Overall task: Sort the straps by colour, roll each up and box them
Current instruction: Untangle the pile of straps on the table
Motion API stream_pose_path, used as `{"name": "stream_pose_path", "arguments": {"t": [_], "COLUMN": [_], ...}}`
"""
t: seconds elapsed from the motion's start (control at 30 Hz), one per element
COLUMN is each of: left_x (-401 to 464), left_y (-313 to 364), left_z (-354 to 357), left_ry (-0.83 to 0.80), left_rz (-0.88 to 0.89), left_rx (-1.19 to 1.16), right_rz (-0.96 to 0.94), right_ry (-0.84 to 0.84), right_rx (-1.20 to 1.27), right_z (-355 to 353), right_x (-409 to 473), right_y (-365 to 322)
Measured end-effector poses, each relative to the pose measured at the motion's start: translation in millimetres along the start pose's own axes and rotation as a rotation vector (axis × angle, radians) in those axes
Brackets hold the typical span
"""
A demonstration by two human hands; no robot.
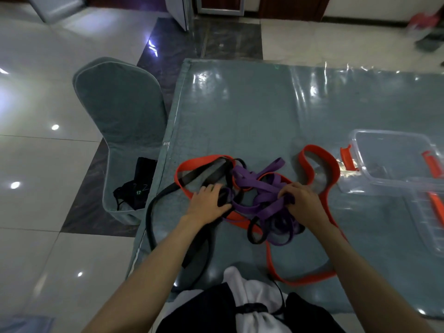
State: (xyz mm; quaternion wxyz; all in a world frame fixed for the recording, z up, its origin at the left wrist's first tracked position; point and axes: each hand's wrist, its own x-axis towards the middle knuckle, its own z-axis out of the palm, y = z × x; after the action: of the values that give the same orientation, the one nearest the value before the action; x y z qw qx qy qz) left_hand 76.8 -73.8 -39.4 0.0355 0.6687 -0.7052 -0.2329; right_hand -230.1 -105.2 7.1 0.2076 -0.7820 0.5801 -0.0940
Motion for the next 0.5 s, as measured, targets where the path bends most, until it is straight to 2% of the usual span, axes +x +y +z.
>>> {"name": "stream_pose_path", "arguments": {"t": [0.03,0.1,0.17,0.23,0.33,0.43,0.5], "left_x": [-3.3,-8.3,-12.5,-16.5,-23.5,-30.3,-32.1], "left_y": [1.1,3.5,7.2,17.0,42.8,65.7,75.6], "left_z": [4.1,8.9,7.1,2.1,0.4,10.4,17.0], "left_ry": [-0.010,0.117,0.241,0.279,0.314,0.055,-0.184], "left_rz": [-0.029,-0.041,-0.092,-0.182,-0.188,0.022,0.159], "left_rx": [0.034,0.010,-0.230,-0.590,-0.918,-0.911,-0.860], "right_rz": [0.019,0.057,0.060,0.091,0.216,0.277,0.334], "right_ry": [-0.010,-0.032,-0.079,-0.142,-0.163,-0.176,-0.202], "right_rx": [0.010,0.028,-0.011,-0.075,0.054,0.326,0.299], "right_z": [1.1,-1.6,-5.1,-8.0,-9.4,-2.4,7.9], "right_x": [-0.5,-1.4,-2.3,-2.2,0.6,6.1,10.1], "right_y": [-1.0,-2.5,-0.1,3.1,1.3,-7.1,-14.1]}}
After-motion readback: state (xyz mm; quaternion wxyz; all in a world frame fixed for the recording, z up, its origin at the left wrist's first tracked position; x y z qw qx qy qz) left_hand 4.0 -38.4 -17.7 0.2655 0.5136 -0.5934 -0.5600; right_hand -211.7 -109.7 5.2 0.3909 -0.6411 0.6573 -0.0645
